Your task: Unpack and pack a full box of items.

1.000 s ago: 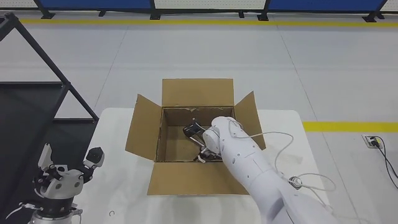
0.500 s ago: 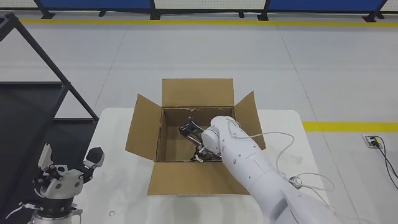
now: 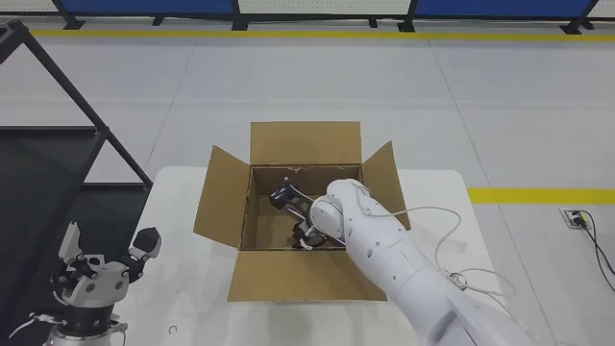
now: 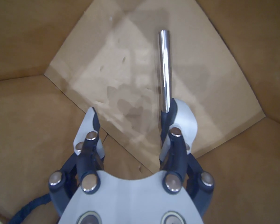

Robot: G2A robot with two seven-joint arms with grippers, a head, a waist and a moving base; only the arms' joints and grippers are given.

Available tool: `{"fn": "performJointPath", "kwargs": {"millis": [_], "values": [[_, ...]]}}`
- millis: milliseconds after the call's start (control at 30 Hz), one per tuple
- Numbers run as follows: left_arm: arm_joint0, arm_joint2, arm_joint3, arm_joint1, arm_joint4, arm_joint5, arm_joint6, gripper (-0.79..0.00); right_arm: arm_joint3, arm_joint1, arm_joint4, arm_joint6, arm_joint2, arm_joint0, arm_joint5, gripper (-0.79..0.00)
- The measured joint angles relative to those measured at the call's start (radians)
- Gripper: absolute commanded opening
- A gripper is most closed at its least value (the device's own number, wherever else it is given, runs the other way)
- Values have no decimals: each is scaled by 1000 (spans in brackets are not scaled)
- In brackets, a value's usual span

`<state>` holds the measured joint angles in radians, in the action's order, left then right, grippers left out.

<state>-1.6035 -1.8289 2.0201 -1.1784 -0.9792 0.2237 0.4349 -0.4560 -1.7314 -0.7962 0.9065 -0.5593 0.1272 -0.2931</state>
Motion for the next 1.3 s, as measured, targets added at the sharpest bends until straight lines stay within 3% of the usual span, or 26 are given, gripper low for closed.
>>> {"fn": "performJointPath", "kwargs": {"millis": [200,500,900,1300], "values": [[0,0,0,0,0,0,0,0,-155,41,-41,82,-31,33,61,0],[0,0,0,0,0,0,0,0,-151,41,-41,78,-31,33,59,0],[0,0,0,0,0,0,0,0,-223,100,-90,8,-92,96,-127,0],[0,0,0,0,0,0,0,0,-474,178,-150,56,-191,227,-135,0]]}}
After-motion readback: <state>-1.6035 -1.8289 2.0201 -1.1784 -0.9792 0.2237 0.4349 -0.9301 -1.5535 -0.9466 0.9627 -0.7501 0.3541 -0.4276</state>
